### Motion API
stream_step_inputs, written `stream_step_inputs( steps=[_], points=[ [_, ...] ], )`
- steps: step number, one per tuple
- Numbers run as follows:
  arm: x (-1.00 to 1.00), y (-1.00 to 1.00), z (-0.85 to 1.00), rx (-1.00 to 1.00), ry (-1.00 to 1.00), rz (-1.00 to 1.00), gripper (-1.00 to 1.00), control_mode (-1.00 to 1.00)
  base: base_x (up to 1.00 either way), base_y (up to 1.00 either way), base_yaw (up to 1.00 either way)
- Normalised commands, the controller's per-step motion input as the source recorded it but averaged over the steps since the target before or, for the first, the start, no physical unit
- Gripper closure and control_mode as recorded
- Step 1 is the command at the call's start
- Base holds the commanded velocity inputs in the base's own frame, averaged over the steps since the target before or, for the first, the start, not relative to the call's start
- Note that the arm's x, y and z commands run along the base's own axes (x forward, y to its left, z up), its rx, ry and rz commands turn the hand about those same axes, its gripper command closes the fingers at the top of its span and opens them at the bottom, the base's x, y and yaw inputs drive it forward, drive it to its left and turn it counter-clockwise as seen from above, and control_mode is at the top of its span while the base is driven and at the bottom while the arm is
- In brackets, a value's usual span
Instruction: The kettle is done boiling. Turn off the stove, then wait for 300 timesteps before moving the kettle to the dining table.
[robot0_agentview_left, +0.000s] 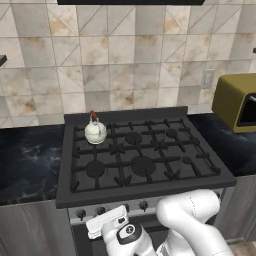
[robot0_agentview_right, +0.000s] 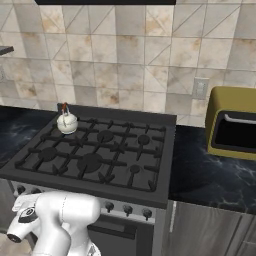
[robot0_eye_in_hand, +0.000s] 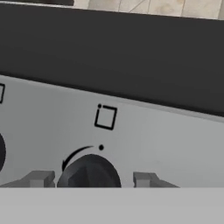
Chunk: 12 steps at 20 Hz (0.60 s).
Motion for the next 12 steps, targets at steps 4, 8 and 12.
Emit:
stream_step_inputs(
  steps=[4,8,12],
  points=[
    [-0.14,-0.02,-0.02,0.14,-0.06,0.00,-1.00,-1.00,0.00,0.00,0.00],
    [-0.29,-0.01,0.00,0.17,-0.13,0.00,-1.00,-1.00,0.00,0.00,0.00],
    [-0.39,0.00,0.00,0.17,-0.13,0.00,-1.00,-1.00,0.00,0.00,0.00]
  ],
)
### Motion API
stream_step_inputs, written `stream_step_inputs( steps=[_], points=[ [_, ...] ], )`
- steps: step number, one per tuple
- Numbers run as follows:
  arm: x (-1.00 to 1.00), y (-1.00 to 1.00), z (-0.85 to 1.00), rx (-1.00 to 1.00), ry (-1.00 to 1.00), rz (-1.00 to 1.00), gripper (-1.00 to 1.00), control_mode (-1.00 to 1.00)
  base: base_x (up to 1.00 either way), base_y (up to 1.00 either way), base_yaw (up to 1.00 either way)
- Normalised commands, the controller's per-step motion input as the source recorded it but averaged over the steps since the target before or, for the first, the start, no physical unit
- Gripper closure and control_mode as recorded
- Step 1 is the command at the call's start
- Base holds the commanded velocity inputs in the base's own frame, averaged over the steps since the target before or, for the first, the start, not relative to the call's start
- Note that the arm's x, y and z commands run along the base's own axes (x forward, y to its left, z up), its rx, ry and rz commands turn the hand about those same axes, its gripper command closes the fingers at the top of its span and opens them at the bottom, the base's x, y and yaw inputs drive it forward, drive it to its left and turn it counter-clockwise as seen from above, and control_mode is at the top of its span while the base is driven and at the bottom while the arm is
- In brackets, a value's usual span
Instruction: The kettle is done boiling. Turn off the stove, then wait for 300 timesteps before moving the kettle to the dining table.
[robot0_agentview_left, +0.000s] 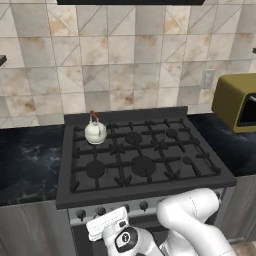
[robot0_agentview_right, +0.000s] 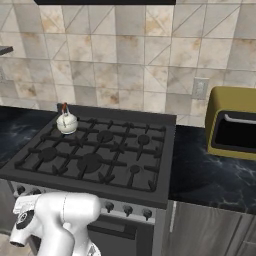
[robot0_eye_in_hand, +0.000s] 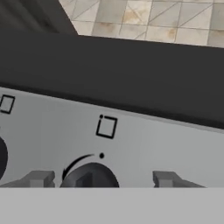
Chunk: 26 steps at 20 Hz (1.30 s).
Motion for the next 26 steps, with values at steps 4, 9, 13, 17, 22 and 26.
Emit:
stream_step_inputs(
  steps=[4,9,13,17,22,26],
  points=[
    [-0.44,0.00,0.00,0.18,-0.11,0.00,-1.00,-1.00,0.00,0.00,0.00],
    [-0.47,0.00,0.00,0.19,-0.05,0.00,-1.00,-1.00,0.00,0.00,0.00],
    [-0.47,0.00,0.00,0.18,-0.02,0.00,-1.00,-1.00,0.00,0.00,0.00],
    [-0.51,0.00,0.00,0.18,-0.04,0.00,-1.00,-1.00,0.00,0.00,0.00],
    [-0.56,0.00,0.00,0.19,-0.06,0.00,-1.00,-1.00,0.00,0.00,0.00],
    [-0.55,0.00,0.00,0.18,-0.06,0.02,-1.00,-1.00,0.00,0.00,0.00]
  ],
)
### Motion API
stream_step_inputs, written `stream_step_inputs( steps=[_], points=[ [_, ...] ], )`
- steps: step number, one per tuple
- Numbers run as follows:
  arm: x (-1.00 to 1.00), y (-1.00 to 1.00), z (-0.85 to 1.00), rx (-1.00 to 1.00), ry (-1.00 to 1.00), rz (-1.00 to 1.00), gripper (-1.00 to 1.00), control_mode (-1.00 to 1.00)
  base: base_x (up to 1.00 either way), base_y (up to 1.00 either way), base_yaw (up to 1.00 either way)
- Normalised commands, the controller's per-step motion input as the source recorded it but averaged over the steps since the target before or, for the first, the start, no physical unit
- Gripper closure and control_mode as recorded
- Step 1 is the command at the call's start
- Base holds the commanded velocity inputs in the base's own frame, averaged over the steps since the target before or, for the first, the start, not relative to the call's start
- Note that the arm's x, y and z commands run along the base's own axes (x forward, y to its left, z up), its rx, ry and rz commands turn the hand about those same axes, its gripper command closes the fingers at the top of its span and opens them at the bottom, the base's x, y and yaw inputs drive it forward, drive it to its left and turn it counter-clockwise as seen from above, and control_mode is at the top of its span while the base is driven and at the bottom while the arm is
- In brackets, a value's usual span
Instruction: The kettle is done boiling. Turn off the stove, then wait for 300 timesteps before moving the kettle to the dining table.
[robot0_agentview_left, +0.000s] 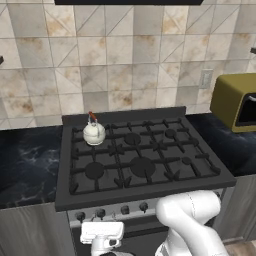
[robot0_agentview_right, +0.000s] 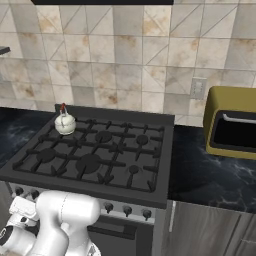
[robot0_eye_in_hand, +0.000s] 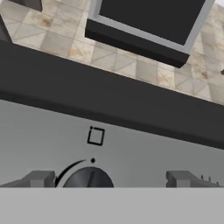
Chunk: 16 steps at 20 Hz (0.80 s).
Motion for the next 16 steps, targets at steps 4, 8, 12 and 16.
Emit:
stream_step_inputs(
  steps=[4,8,12,16],
  points=[
    [-0.33,-0.02,0.00,0.12,-0.02,0.02,-1.00,-1.00,0.00,0.00,0.00],
    [-0.34,0.00,0.00,0.16,0.00,0.09,-1.00,-1.00,0.00,0.00,0.00],
    [-0.33,0.00,-0.06,0.18,0.00,0.18,-1.00,-1.00,0.00,0.00,0.00],
    [-0.19,0.00,-0.13,0.14,0.00,0.25,-1.00,-1.00,0.00,0.00,0.00]
  ],
)
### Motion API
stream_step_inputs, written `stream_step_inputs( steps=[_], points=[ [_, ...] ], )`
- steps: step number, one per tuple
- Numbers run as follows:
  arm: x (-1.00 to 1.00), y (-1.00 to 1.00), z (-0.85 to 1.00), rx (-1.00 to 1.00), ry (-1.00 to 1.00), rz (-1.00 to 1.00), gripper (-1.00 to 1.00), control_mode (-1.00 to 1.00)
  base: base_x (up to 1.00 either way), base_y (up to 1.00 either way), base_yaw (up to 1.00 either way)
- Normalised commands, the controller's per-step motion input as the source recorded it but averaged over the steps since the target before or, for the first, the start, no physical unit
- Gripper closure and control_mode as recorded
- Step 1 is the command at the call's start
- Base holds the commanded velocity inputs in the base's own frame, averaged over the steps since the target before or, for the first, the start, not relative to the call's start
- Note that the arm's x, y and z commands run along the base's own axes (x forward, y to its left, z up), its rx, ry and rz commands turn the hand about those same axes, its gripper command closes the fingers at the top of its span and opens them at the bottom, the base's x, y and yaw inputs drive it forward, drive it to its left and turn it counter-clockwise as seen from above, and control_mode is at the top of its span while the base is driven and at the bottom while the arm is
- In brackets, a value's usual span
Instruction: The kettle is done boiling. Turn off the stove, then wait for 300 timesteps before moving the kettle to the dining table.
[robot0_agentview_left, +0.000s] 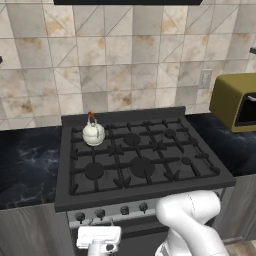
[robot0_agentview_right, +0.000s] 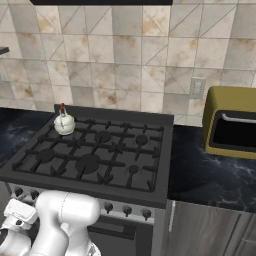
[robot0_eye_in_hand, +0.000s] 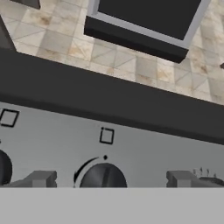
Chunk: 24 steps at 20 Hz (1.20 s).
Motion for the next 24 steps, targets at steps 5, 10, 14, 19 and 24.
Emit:
stream_step_inputs(
  steps=[5,10,14,19,24],
  points=[
    [-0.31,-0.01,-0.06,0.12,-0.02,0.20,-1.00,-1.00,0.00,0.00,0.00],
    [-0.41,-0.12,0.05,0.14,-0.10,0.07,-1.00,-1.00,0.00,0.00,0.00],
    [-0.20,-0.08,0.36,0.15,-0.11,0.03,-1.00,-1.00,0.00,0.00,0.00],
    [-0.03,0.00,0.54,0.13,-0.10,0.00,-1.00,-1.00,0.00,0.00,0.00],
    [-0.09,-0.01,0.55,0.14,-0.09,0.00,-1.00,-1.00,0.00,0.00,0.00]
  ],
)
